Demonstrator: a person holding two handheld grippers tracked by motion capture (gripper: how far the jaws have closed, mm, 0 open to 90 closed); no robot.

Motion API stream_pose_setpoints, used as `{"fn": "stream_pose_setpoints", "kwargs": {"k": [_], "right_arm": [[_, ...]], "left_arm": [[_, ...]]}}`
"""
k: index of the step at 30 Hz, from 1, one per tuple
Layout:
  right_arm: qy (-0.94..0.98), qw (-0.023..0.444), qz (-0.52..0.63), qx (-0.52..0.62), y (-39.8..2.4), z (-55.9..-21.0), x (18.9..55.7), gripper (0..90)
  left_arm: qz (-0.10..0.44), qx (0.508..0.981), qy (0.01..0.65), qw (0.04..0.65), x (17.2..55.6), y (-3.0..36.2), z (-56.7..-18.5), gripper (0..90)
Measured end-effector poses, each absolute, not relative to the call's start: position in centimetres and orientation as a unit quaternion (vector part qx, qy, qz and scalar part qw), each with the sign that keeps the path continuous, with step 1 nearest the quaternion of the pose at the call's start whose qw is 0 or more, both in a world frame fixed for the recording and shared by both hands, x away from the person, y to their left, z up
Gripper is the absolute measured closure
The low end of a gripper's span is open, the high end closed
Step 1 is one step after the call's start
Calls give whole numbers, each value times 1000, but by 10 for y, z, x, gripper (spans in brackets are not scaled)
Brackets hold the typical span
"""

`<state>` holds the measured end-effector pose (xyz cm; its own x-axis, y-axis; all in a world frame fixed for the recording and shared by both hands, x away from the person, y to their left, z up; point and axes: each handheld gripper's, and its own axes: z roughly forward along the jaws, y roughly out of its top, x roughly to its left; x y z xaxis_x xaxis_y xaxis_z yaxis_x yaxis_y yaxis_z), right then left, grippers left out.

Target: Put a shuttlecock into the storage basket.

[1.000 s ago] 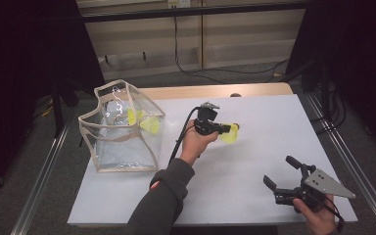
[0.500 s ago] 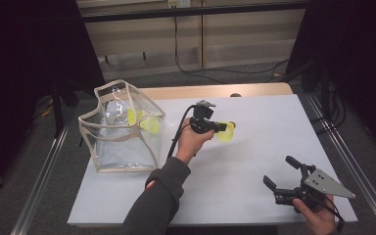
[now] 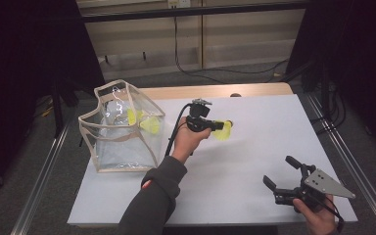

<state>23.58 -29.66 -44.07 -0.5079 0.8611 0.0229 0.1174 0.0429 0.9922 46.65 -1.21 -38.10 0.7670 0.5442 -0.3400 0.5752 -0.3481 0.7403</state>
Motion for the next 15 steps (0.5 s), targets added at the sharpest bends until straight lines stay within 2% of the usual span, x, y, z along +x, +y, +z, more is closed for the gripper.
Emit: {"fn": "stream_pose_setpoints", "kwargs": {"k": [15], "right_arm": [[649,321,578,377,-296,-441,236,14]], "left_arm": [[-11,816,354,458,468,1,-372,870]]}}
